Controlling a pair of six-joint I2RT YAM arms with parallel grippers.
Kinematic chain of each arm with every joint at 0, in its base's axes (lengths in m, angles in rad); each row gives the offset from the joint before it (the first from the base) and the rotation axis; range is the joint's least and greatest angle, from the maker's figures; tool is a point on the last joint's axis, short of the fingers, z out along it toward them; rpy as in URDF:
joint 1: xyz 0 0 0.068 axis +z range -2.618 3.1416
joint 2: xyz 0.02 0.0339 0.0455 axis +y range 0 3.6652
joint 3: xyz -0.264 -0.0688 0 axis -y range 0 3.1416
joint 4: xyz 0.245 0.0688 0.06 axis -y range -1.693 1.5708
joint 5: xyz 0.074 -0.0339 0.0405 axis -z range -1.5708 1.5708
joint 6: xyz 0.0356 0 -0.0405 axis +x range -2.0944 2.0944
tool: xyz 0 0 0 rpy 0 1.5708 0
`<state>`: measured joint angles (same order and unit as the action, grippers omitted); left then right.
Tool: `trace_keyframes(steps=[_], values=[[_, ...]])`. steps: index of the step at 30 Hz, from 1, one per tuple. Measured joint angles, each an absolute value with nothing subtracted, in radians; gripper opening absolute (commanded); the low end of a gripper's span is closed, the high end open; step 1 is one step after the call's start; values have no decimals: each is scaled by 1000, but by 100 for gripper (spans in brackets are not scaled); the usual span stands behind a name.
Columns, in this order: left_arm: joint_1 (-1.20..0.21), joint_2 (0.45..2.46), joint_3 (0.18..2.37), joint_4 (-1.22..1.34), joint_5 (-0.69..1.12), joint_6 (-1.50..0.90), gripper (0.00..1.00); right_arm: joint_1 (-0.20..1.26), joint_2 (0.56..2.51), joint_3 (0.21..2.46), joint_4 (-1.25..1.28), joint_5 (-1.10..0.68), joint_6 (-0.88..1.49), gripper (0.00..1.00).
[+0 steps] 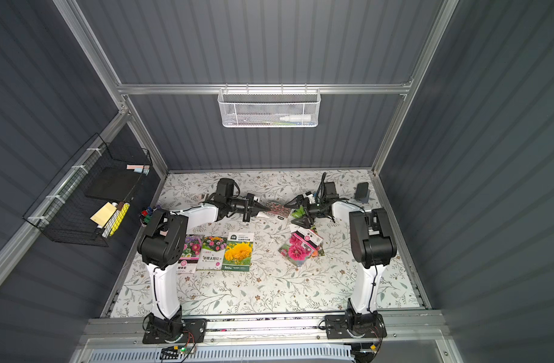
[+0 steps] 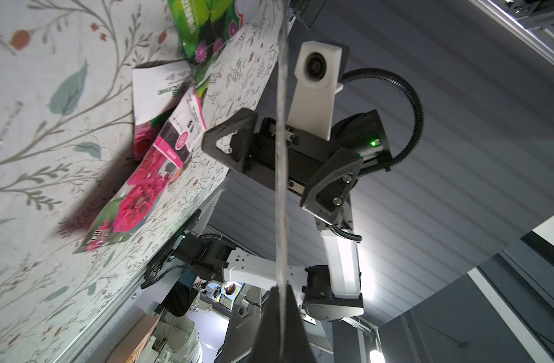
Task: Arrange the seed packets in a row
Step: Pick up the seed packet from the center of the board.
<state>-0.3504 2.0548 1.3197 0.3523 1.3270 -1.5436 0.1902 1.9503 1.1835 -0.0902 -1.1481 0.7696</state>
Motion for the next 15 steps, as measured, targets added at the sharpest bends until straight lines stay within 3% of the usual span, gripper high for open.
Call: trace_keyframes(steps=[3,7,9,13,15], values=[[-355,2055,1319,404,1341,-1588,3,191,1947,1131,34,-1180,856,92],[-378,2055,1312,439,1363,-1610,5,196,1946,1096,178,-1198,973,82],[-390,2055,1302,446,1372,-1614,6,200,1946,1098,243,-1203,1020,67],[-403,2055,1282,455,1392,-1625,11,210,1946,1107,332,-1208,1084,28],[-405,2055,1277,453,1397,-1629,20,211,1946,1108,353,-1206,1098,5]])
